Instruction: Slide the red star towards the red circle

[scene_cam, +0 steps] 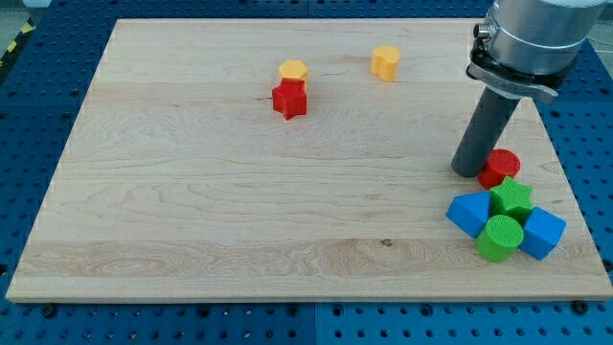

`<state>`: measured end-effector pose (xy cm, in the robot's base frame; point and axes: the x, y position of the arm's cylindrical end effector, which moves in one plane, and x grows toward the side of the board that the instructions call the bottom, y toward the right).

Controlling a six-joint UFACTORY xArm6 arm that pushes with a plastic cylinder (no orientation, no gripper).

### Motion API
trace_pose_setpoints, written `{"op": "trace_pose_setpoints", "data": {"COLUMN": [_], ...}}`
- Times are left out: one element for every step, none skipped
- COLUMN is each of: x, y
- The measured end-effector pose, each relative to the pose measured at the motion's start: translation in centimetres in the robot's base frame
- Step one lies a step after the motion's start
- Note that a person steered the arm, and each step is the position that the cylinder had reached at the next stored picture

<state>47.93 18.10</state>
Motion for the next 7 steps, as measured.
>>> {"op": "trace_pose_setpoints", "data": {"x": [0.0,0.0,-0.3,0.0,-0.4,-1.1,-1.1], "y": [0.0,-1.6,-3.1,-6.5,-12.7,-16.8,-16.8]}}
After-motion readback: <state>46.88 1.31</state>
